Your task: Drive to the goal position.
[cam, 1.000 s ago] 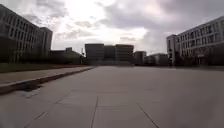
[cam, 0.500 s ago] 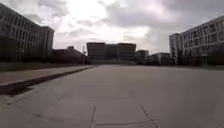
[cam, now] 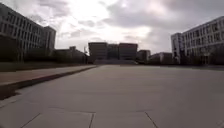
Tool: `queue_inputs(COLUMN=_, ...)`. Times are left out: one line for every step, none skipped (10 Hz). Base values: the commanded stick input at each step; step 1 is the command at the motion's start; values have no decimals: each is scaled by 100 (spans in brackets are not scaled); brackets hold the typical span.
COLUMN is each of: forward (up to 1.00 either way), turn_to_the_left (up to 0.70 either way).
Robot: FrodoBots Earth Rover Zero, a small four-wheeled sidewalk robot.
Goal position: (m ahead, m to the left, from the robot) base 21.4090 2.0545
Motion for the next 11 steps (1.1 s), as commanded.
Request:
queue_inputs(forward=100, turn_to_the_left=0)
queue_inputs(forward=100, turn_to_the_left=0)
queue_inputs(forward=100, turn_to_the_left=0)
queue_inputs(forward=100, turn_to_the_left=0)
queue_inputs(forward=100, turn_to_the_left=0)
queue_inputs(forward=100, turn_to_the_left=0)
queue_inputs(forward=100, turn_to_the_left=0)
queue_inputs(forward=100, turn_to_the_left=0)
queue_inputs(forward=100, turn_to_the_left=0)
queue_inputs(forward=100, turn_to_the_left=0)
queue_inputs(forward=100, turn_to_the_left=0)
